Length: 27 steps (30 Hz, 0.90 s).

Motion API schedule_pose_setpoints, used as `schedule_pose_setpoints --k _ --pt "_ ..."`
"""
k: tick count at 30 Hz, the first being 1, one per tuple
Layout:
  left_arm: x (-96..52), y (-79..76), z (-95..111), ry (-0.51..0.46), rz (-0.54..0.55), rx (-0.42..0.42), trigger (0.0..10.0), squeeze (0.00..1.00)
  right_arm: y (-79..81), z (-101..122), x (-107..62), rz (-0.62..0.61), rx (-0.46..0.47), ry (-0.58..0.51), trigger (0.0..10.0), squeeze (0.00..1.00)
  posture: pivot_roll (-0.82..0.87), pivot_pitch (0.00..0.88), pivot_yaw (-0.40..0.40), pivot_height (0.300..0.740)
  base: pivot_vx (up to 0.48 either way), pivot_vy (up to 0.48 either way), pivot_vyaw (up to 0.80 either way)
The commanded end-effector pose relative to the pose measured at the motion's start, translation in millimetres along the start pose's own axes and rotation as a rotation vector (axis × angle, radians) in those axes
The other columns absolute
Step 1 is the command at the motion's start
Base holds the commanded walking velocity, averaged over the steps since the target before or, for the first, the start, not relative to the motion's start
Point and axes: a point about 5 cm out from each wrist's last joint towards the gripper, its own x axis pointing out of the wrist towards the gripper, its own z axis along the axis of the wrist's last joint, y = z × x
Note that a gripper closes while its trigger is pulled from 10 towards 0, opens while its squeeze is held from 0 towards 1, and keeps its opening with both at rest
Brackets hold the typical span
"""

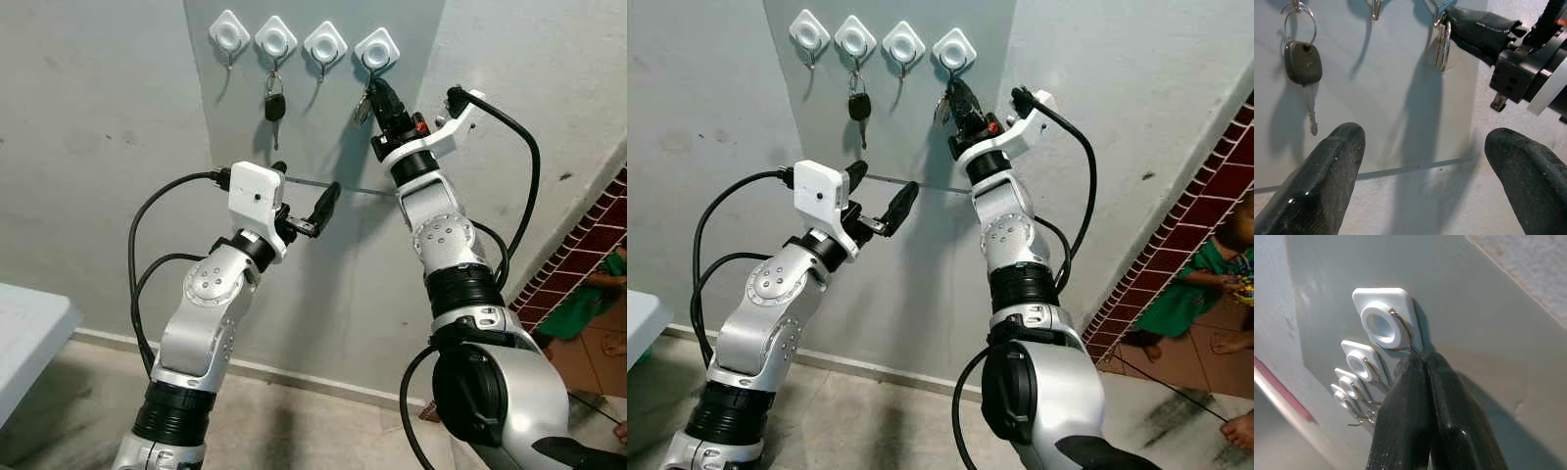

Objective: Hang keys on a hook

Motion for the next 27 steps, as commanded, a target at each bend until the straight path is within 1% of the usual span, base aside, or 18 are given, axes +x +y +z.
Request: schedule_pose_setpoints --k 1,2,4,7,8,10,12,16,17,19,21,27 --pt "-1.1 -1.4 2.0 -0.002 -0.004 0.009 10.0 0.0 -6.7 -9.2 -4.1 -0.044 0.047 0.042 10.0 0.0 0.02 0.018 -0.041 0.732 0.0 0.0 0.0" --pt "-1.2 -1.5 2.0 -0.002 -0.004 0.008 10.0 0.0 -6.7 -9.6 -4.3 -0.043 0.048 0.045 10.0 0.0 0.02 0.018 -0.041 0.732 0.0 0.0 0.0" --pt "-1.3 -2.0 2.0 -0.001 -0.005 0.007 10.0 0.0 -6.4 -10.0 -4.6 -0.042 0.097 0.037 10.0 0.0 0.02 0.018 -0.044 0.732 0.0 0.0 0.0" --pt "-1.5 -2.8 1.9 -0.002 -0.004 0.005 10.0 0.0 -7.4 -10.2 -5.5 -0.051 0.119 0.033 10.0 0.0 0.02 0.019 -0.046 0.732 0.0 0.0 0.0" --pt "-1.6 -3.4 1.9 -0.002 -0.003 0.002 10.0 0.0 -8.2 -11.4 -6.4 -0.057 0.159 0.031 10.0 0.0 0.02 0.019 -0.047 0.732 0.0 0.0 0.0" --pt "-1.7 -3.7 1.8 -0.002 -0.003 0.001 10.0 0.0 -9.1 -12.0 -7.0 -0.064 0.184 0.028 10.0 0.0 0.02 0.019 -0.05 0.732 0.0 0.0 0.0" --pt "-1.8 -4.2 1.7 -0.003 -0.002 0.0 10.0 0.0 -10.5 -12.6 -7.7 -0.076 0.236 0.019 10.0 0.0 0.02 0.019 -0.05 0.732 0.0 0.0 0.0" --pt "-2.2 -5.2 1.0 -0.003 0.0 -0.002 10.0 0.0 -10.3 -14.3 -8.6 -0.076 0.246 0.027 10.0 0.0 0.03 0.019 -0.057 0.732 0.0 0.0 0.0" --pt "-2.4 -5.4 0.7 -0.002 0.001 -0.002 10.0 0.0 -9.7 -14.9 -8.7 -0.072 0.235 0.028 10.0 0.0 0.03 0.019 -0.057 0.732 0.0 0.0 0.0" --pt "-2.6 -5.8 0.7 -0.003 0.003 -0.005 10.0 0.0 -9.1 -15.4 -8.7 -0.071 0.25 0.026 10.0 0.0 0.02 0.018 -0.058 0.732 0.0 0.0 0.0" --pt "-2.8 -6.1 0.6 -0.003 0.004 -0.004 10.0 0.0 -8.3 -16.0 -8.7 -0.065 0.241 0.029 10.0 0.0 0.03 0.019 -0.06 0.732 0.0 0.0 0.0" --pt "-3.9 -6.4 0.1 -0.001 0.008 -0.01 10.0 0.0 -8.1 -17.1 -8.9 -0.076 0.286 0.03 10.0 0.0 0.03 0.023 -0.062 0.732 0.0 0.0 0.0"
